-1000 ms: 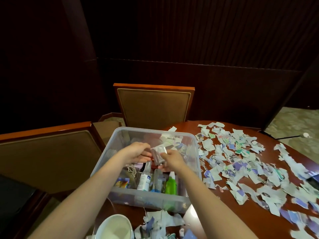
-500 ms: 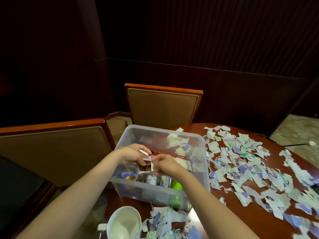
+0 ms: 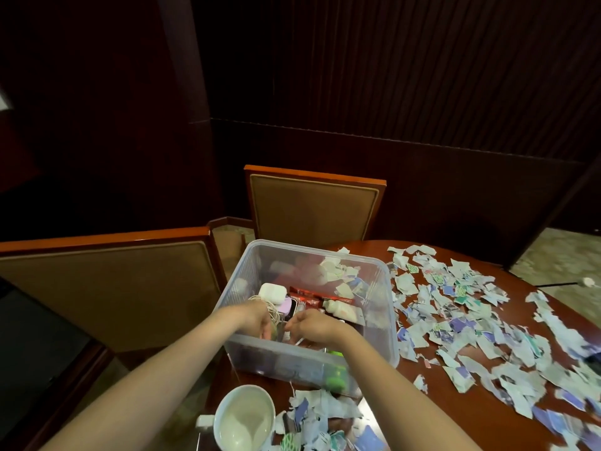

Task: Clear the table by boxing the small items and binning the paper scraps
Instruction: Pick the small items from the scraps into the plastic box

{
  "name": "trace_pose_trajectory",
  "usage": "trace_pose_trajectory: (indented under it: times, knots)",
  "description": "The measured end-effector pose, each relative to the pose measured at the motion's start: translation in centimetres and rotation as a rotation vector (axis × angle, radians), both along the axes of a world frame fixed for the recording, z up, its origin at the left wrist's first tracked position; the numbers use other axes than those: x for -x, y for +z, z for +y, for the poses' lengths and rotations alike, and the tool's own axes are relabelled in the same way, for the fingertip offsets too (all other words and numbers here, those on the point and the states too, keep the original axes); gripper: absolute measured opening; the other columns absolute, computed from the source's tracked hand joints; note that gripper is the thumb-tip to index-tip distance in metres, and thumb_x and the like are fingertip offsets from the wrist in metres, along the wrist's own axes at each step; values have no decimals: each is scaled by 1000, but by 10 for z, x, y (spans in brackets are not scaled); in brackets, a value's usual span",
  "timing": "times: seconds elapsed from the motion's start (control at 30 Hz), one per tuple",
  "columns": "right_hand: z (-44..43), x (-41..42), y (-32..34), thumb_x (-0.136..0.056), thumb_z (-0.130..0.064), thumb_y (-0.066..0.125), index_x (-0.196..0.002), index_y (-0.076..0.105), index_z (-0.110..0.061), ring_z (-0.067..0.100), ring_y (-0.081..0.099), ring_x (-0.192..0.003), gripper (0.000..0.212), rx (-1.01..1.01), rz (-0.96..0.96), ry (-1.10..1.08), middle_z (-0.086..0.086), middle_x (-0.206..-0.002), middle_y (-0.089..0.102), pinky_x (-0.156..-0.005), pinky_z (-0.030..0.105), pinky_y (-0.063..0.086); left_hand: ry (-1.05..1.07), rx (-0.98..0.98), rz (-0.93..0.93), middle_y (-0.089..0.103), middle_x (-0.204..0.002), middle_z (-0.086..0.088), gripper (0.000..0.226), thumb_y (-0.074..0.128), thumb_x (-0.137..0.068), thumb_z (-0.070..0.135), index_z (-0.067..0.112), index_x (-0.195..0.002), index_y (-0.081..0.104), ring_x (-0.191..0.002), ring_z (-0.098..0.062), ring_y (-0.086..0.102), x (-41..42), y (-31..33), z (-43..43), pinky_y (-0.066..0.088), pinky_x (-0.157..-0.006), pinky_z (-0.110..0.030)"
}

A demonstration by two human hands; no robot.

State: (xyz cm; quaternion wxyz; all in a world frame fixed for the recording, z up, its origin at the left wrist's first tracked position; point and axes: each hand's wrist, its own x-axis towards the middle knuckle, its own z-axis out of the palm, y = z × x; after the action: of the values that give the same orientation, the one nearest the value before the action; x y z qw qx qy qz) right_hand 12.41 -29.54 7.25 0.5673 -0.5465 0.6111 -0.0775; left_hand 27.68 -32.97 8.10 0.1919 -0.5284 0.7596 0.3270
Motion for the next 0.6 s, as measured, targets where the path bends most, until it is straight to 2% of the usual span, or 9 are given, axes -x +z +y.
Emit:
trace_pose_trajectory:
  times: [0.1, 0.2, 0.27, 0.33, 0.5, 0.6]
  knots:
    - [3, 3, 3, -91, -2, 43, -71, 53, -17, 10, 46, -54, 27, -6, 12, -18, 0, -66, 53, -51, 19, 35, -12, 17, -35, 53, -69, 10, 25, 59, -86, 2, 1, -109, 68, -68, -6, 52, 0, 4, 1, 42, -65, -13]
    - [6, 8, 9, -93, -7, 44, -89, 53, -14, 10, 47, -55, 12, -6, 22, -34, 1, -69, 53, -53, 19, 38, -8, 38, -59, 61, -94, 0, 30, 66, -83, 6, 8, -113, 65, -88, -11, 52, 3, 13, 2, 45, -71, -21]
    - [8, 13, 14, -92, -3, 45, -88, 52, -12, 11, 48, -55, 12, -5, 7, -58, 3, -70, 52, -52, 19, 39, 17, 48, -33, 64, -112, -7, 32, 62, -82, 2, 11, -113, 65, -87, -14, 52, 6, 17, 2, 44, -63, -20]
    - [10, 18, 21, -93, -1, 44, -78, 51, -14, 13, 51, -56, 21, 3, -21, -91, 5, -71, 53, -51, 20, 39, 53, 66, 6, 62, -108, -8, 32, 58, -82, -3, 11, -110, 66, -85, -16, 54, 9, 24, 2, 43, -60, -18]
    - [17, 33, 40, -92, 2, 43, -76, 51, -15, 13, 54, -59, 24, 57, -11, -176, 2, -67, 52, -56, 22, 44, 114, 112, 152, 65, -92, -5, 27, 54, -84, -3, 15, -100, 66, -74, -12, 58, 28, 47, 7, 44, -54, -16]
    - [24, 42, 50, -90, 6, 43, -74, 54, -16, 13, 55, -57, 29, 95, 1, -223, 5, -69, 53, -54, 22, 48, 89, 144, 192, 61, -89, -2, 23, 57, -88, 2, 11, -106, 67, -78, -13, 57, 43, 60, 12, 46, -64, -19]
